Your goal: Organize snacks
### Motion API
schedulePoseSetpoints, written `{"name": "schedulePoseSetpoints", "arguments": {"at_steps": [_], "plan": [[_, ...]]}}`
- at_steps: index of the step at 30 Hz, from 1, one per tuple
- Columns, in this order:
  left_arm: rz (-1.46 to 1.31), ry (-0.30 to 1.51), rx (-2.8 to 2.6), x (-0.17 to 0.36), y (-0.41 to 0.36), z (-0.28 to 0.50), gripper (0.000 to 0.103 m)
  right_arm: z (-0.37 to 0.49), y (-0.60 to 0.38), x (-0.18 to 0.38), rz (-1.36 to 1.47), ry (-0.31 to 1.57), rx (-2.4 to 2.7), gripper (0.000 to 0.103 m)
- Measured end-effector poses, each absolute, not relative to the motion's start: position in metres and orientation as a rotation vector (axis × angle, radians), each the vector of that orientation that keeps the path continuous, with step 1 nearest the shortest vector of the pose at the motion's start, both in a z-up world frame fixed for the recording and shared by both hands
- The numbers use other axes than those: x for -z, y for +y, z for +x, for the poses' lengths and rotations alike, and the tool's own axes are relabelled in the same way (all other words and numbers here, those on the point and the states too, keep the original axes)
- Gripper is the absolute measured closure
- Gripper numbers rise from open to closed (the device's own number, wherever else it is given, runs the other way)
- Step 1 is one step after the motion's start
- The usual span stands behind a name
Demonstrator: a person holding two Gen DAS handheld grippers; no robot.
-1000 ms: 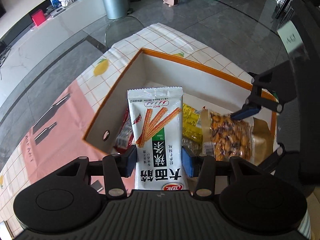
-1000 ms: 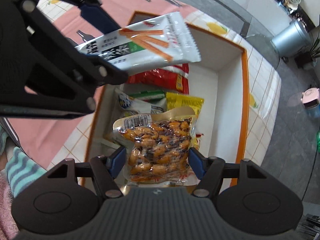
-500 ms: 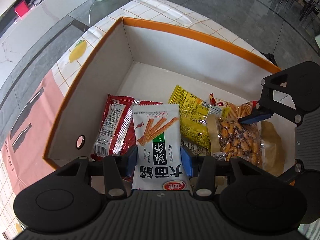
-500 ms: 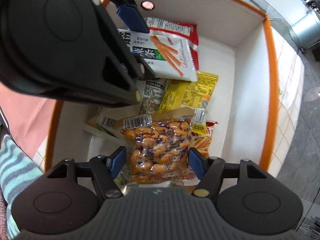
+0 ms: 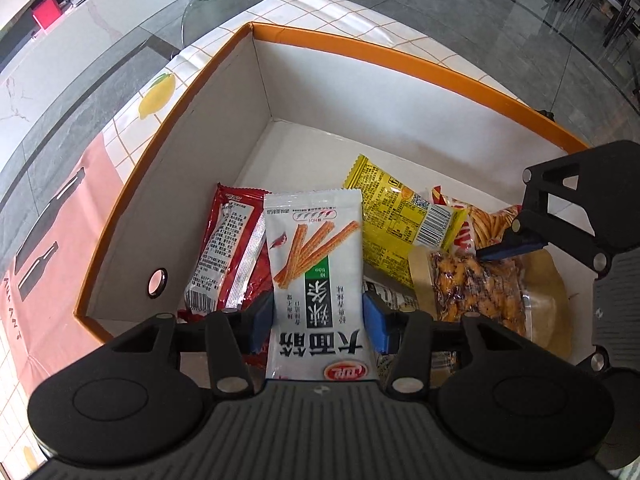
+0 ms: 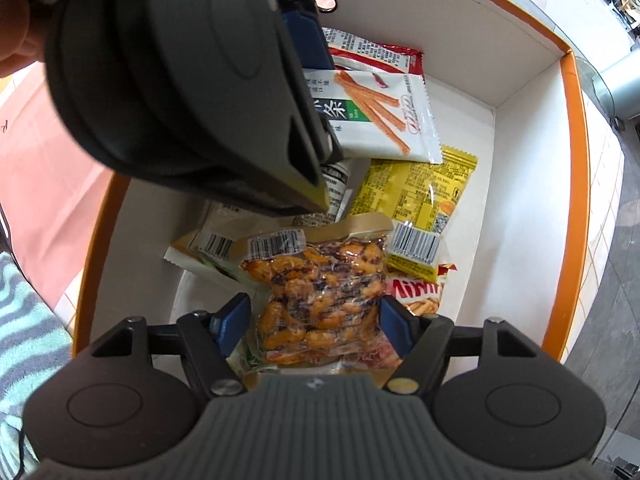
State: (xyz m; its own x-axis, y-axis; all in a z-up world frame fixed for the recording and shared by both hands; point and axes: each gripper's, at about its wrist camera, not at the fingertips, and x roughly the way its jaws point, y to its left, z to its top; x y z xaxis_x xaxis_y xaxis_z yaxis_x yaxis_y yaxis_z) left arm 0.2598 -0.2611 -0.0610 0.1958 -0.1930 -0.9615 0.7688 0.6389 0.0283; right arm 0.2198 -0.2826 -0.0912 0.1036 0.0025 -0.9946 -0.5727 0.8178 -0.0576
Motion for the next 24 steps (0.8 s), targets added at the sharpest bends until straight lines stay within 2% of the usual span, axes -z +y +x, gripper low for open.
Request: {"name": "schedulePoseSetpoints", "arguments": {"at_steps": [9,24], "plan": [[0.577,1.156,0.743,0.03,-0.246,0.244,0.04,0.223,-0.282,0.075,-0.465,1.395,-0.41,0.025],[0.402,0.949,0.567,-0.06,-0.161,0.169,0.038,0.172,-0.242,0.011,-0.401,1.243,-0.296,0.022]]}}
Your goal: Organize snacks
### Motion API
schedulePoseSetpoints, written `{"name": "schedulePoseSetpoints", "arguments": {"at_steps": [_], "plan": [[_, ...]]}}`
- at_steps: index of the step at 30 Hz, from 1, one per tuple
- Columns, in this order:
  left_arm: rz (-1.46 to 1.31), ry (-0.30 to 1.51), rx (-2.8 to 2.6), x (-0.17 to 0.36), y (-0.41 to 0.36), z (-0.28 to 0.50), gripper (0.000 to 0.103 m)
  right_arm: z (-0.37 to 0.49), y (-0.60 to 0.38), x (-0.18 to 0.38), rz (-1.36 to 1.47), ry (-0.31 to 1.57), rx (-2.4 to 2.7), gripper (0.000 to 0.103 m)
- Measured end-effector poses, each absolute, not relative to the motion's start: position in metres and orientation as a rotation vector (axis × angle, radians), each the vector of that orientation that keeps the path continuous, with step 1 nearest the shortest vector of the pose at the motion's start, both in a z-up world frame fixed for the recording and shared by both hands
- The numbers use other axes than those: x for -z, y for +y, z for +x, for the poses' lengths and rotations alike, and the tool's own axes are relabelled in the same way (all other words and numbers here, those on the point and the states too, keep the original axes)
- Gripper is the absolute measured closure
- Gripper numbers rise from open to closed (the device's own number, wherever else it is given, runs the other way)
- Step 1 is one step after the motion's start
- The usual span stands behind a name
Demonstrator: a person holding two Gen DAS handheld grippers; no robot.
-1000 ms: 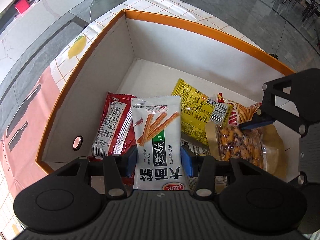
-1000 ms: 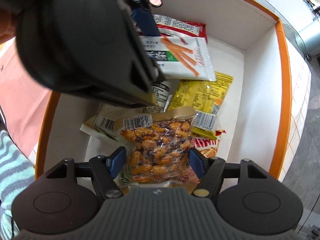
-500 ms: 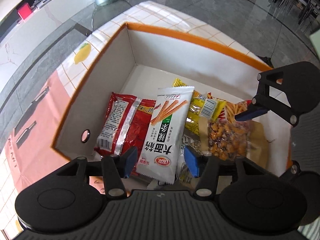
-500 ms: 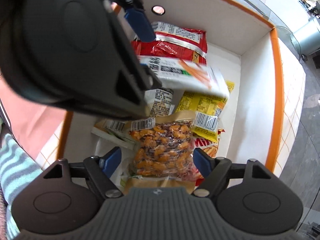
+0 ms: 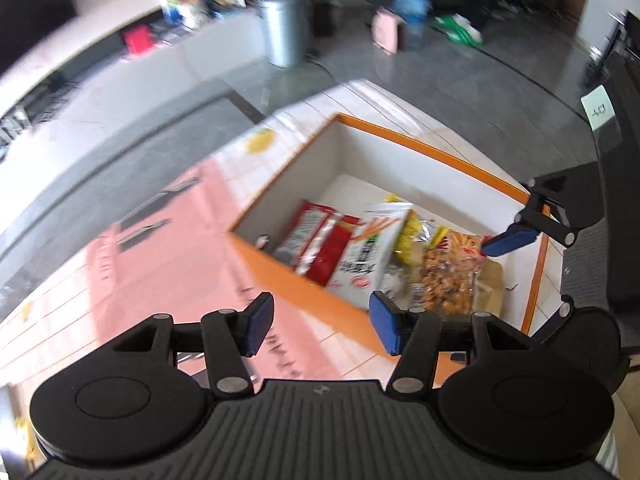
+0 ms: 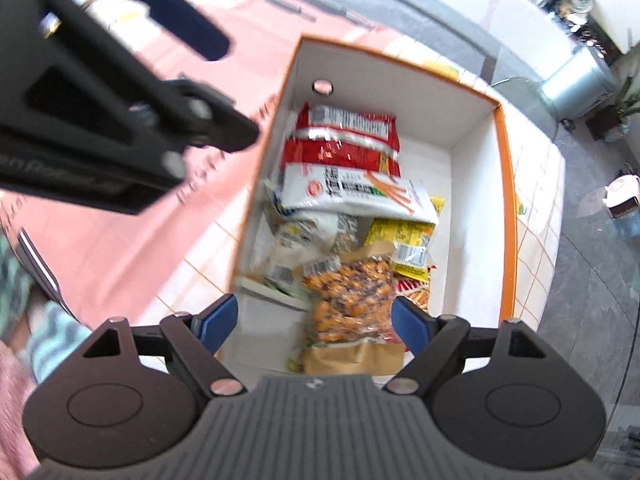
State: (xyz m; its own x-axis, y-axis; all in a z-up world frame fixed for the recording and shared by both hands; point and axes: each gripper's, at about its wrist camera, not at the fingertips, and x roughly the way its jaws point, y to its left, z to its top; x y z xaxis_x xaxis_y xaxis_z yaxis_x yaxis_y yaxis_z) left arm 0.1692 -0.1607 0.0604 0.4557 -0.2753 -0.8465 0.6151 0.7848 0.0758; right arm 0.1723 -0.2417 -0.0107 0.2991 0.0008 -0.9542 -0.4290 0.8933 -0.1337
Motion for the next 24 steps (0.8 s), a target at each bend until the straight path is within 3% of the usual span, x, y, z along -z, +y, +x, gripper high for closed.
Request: {"name": "schedulePoseSetpoints", "arguments": {"at_steps": [4,6,17,24], "plan": [[0.36,0.854,0.499,-0.077,-0.126,0.136,0.036,0.149,-0.22,-0.008,-0.353,1.155,-0.252,0.021],[0.326,0.82,0.449,-0.082,-0.108,0.12,0.03,0.134,-0.207,-0.018,-0.346,1.095,-0.231,0.019],[0.151,0.742,0.2,-0.063,-0.026,0.041,0.03,0.055,-0.153,-0.025,-0.189,0.82,-0.155,0.016],[0.118,0.656,0.126,-0.054,0.002,0.005,0.019,0.002,-0.128,-0.022,-0.162,0.6,-0.084,0.016]]}}
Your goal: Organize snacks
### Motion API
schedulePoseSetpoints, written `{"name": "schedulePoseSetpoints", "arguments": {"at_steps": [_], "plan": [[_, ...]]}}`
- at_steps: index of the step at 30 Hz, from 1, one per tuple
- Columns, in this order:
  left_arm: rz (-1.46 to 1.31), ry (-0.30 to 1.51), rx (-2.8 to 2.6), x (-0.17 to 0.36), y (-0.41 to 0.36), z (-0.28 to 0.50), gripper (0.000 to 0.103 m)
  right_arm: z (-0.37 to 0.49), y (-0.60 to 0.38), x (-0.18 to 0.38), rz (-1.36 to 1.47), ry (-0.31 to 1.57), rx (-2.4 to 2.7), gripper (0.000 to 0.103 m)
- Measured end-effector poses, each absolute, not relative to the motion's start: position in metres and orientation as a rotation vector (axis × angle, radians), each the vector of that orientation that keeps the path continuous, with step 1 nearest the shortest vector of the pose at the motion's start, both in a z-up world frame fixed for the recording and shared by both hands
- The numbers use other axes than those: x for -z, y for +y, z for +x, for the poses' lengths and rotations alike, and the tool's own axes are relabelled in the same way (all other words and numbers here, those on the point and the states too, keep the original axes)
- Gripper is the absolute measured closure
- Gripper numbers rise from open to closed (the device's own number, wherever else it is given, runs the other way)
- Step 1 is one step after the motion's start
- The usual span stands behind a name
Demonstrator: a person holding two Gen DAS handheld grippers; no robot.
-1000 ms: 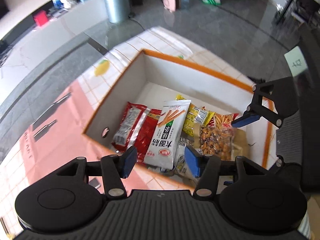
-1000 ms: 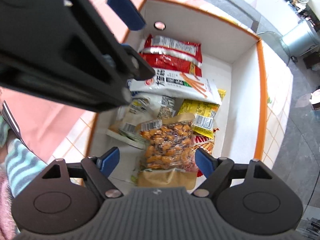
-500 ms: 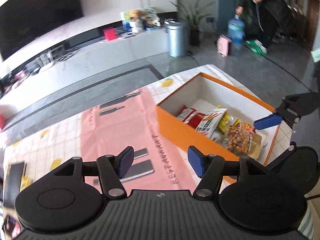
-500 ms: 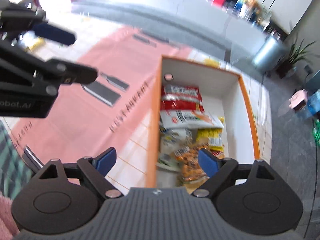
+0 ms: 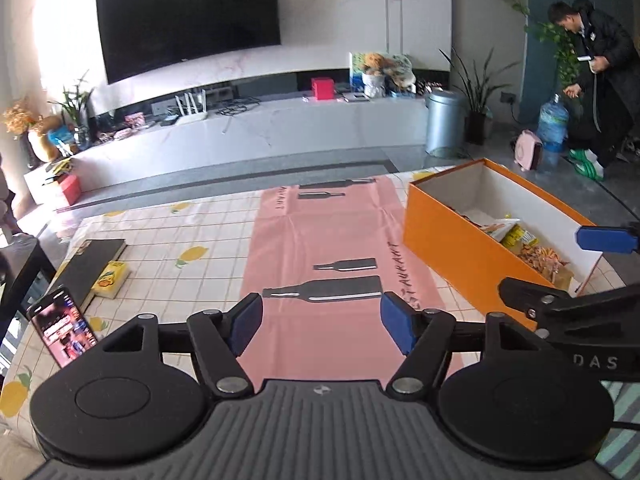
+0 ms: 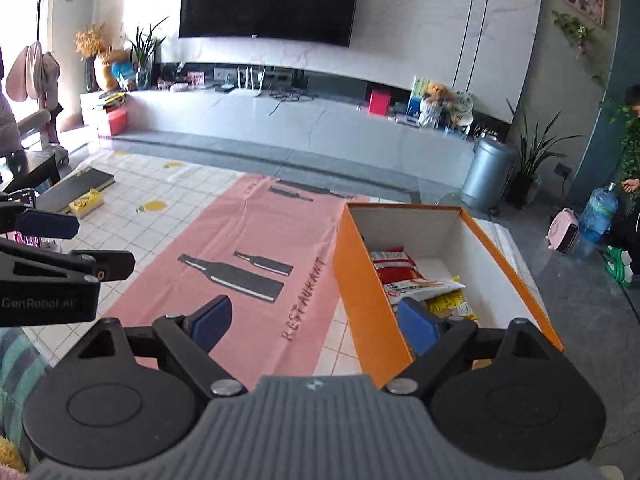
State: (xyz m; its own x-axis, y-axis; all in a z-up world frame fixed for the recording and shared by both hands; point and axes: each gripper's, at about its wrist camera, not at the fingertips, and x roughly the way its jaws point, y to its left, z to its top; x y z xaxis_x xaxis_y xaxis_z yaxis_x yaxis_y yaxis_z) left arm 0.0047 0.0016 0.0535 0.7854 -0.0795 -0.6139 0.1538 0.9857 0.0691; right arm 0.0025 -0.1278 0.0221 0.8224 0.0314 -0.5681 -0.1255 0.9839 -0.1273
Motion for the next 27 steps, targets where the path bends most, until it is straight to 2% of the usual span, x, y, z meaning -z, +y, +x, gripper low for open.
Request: {"name": "schedulePoseSetpoints", "arguments": {"at_steps": [6,12,27], "plan": [[0.107,0.582,0.082,-0.047,0.013,-0.012,0.013,-0.032,-0.117,-0.01,-0.13,0.488,-0.009,0.012],[0.084,0.583,0.09,-0.035,0.018,-0.019,0.013,-0.048,-0.115,-0.001,-0.057,0.449,-0.033,0.011],[0.08,0.67,0.08,-0.016,0.028,-0.018,0.013,-0.042,-0.107,0.015,-0.047,0.496,-0.042,0.008]]}}
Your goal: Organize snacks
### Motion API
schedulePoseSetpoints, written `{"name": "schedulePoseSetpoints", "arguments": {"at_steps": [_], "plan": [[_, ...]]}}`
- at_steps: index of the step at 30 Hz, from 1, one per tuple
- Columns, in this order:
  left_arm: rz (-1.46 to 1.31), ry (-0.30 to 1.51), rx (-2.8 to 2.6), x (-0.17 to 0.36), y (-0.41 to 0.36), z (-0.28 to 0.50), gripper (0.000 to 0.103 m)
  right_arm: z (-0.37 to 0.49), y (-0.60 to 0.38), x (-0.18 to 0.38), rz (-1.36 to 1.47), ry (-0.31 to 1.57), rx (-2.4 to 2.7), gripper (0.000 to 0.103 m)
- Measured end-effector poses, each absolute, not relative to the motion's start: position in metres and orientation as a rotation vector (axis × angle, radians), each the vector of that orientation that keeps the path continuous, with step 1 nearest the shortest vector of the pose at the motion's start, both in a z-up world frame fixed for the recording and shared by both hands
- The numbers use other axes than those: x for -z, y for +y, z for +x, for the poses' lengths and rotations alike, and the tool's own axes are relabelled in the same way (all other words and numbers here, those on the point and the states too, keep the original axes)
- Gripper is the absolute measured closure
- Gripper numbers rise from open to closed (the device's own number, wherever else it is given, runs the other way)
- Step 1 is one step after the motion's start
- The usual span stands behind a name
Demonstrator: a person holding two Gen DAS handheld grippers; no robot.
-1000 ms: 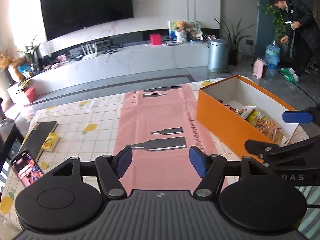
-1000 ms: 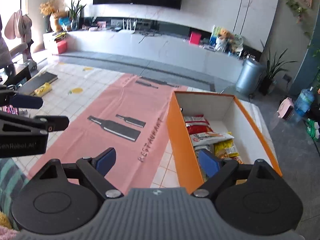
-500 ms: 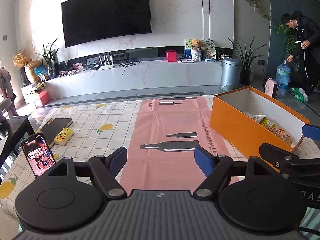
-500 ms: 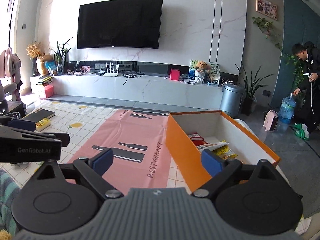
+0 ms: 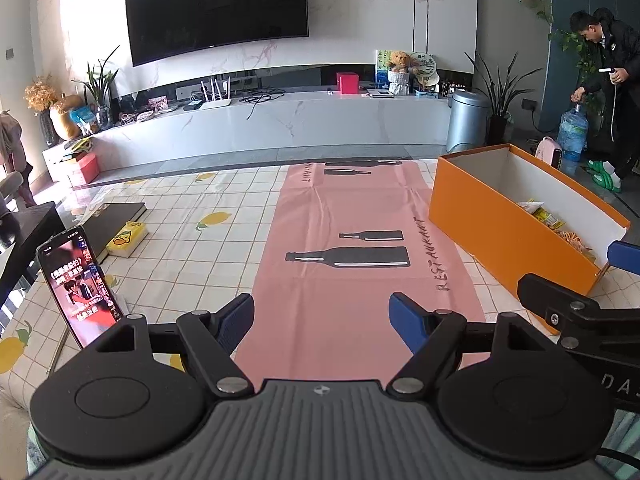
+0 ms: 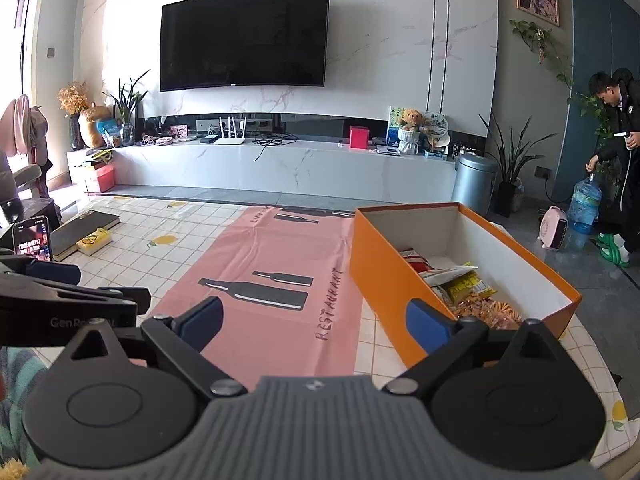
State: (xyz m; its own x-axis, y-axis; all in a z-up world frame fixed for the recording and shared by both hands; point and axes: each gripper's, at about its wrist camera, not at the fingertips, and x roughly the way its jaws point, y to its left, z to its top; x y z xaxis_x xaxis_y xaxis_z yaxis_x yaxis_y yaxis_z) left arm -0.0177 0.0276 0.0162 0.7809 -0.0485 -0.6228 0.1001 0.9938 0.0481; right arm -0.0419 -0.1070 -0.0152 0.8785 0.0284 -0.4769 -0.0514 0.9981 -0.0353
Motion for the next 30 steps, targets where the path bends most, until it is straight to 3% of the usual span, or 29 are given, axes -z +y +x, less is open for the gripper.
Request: {"name": "schedulePoseSetpoints", "arguments": {"at_steps": [30], "plan": [[0.103,0.676,0.066,-0.016,0.023,-0.012,0.013,-0.037,-0.12,0.024,0.0,0.511,-0.038,0.008]]}}
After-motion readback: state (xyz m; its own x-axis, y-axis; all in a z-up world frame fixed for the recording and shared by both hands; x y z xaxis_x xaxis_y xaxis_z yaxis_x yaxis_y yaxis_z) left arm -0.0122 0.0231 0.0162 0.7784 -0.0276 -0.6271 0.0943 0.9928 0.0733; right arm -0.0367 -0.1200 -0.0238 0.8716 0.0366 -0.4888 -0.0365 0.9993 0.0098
